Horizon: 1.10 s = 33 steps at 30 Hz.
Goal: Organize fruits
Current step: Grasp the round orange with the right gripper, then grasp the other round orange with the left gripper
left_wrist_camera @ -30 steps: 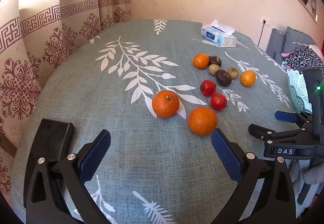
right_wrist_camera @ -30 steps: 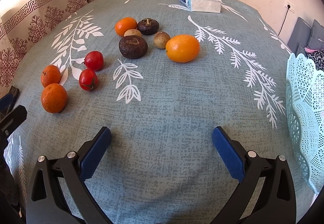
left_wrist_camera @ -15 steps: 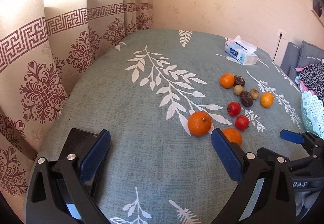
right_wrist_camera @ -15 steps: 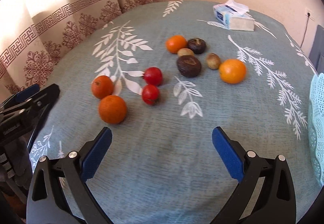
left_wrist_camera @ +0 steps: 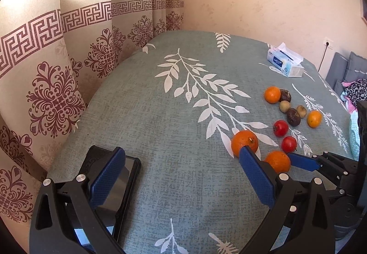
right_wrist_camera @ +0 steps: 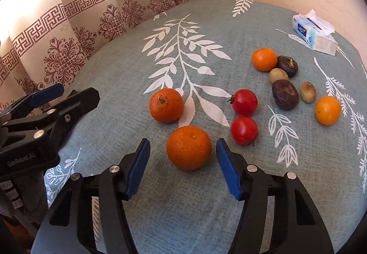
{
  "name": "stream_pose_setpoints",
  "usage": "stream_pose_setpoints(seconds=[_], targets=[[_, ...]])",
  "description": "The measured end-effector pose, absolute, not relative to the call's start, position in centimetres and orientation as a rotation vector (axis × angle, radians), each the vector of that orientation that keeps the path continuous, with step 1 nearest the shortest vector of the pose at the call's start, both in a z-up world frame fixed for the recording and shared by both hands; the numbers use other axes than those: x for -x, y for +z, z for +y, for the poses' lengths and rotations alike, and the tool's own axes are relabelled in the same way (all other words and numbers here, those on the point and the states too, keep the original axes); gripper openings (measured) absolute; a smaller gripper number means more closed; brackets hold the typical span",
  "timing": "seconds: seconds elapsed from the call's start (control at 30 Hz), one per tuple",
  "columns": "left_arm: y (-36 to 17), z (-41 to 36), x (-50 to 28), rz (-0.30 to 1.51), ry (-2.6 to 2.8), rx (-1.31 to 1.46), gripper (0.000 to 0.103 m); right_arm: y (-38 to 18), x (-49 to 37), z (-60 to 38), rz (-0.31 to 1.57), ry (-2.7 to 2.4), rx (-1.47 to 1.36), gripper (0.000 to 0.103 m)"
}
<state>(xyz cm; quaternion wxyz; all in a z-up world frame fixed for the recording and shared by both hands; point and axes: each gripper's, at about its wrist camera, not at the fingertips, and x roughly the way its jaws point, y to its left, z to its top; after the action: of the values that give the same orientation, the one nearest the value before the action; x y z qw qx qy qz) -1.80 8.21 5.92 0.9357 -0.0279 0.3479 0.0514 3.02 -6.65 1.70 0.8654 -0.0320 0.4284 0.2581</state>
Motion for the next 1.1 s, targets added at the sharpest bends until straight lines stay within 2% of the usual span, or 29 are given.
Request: stream_pose_setpoints(seconds=[0.13, 0.67, 0.93, 1.1], targets=[[5.9, 8.3, 1.5, 0.713, 0.103, 0.060, 0.098, 1.1, -3.3, -6.3, 0.903, 0.517, 0.092, 0.040], [4.1, 3.0, -1.7, 0.782, -0.008, -0.021, 0.097, 2.4, 0.3, -14.3, 0.874, 0.415, -0.020, 0.040], [2.0, 1.8, -4.3, 0.869, -0.067, -0.008, 0.082, 2.6, 0.7, -17.2, 0.872, 0.365, -0.091, 0.040], [1.3, 2.2, -5.1, 0.907, -0.087, 0.030, 0.060, 2.9, 0.8, -17.7, 0.856, 0.352, -0.104, 0.040]])
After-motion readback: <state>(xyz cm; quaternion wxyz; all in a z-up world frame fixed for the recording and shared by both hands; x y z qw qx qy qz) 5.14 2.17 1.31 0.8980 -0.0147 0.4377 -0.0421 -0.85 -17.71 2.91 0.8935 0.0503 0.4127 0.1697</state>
